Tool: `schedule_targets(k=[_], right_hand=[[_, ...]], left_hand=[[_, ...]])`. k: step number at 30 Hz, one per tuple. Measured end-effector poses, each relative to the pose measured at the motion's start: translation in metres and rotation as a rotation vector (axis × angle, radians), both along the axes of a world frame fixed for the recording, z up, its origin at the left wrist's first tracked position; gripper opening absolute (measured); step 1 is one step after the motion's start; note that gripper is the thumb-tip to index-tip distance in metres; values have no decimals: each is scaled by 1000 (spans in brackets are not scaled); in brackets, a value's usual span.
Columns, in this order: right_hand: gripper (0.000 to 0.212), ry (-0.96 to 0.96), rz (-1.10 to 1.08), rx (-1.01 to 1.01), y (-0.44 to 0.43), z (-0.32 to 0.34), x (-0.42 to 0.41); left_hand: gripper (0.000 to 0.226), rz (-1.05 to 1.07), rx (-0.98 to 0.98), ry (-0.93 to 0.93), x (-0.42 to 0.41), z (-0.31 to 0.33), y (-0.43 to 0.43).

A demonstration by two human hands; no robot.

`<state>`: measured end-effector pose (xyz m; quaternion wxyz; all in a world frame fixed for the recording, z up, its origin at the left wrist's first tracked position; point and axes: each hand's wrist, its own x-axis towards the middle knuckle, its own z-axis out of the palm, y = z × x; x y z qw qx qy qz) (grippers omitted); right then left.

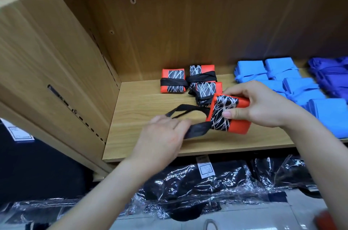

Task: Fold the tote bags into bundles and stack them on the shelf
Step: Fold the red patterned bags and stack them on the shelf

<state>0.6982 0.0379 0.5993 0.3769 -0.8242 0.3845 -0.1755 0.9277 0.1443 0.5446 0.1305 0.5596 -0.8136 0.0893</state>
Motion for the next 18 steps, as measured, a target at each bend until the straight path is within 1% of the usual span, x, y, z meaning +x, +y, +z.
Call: schedule_targets(k=[2, 3, 4, 5, 6, 7, 8, 9, 11, 13, 14, 16, 18], right_hand=[[12, -13, -33, 14, -4, 0, -10], [12, -19, -51, 31, -6, 0, -15], [13, -34, -58, 53, -7, -1, -18], [14, -61, -56, 89, -7, -2, -20], [15, -95, -48, 132, -7, -5, -20], [16, -130, -43, 181, -8, -8, -19], [17, -156, -39, 220, -9, -13, -17], [18, -165, -40, 252, -10, -17, -15], [20, -175, -26, 273, -12, -25, -13], [20, -201, -20, 288, -12, -29, -11], [20, -191, -13, 281, -12, -31, -10], [21, -145, -4, 267, -10, -30, -5], [25, -63, 15, 208, -6, -26, 1]], left_hand=[[30, 10, 242, 60, 17, 12, 2], [24, 14, 383, 129, 25, 20, 5], [16, 3, 513, 251, 33, 27, 8], [8, -23, 646, 413, 39, 35, 12], [5, -74, 769, 571, 44, 46, 16], [7, -144, 862, 693, 46, 56, 17], [10, -221, 900, 789, 48, 65, 19], [10, -291, 876, 881, 48, 71, 19], [11, -362, 705, 1114, 50, 72, 18], [20, -344, 585, 1373, 50, 67, 17], [22, -334, 557, 1467, 50, 62, 17], [22, -289, 522, 1619, 46, 56, 16], [22, -260, 507, 1767, 41, 56, 13]])
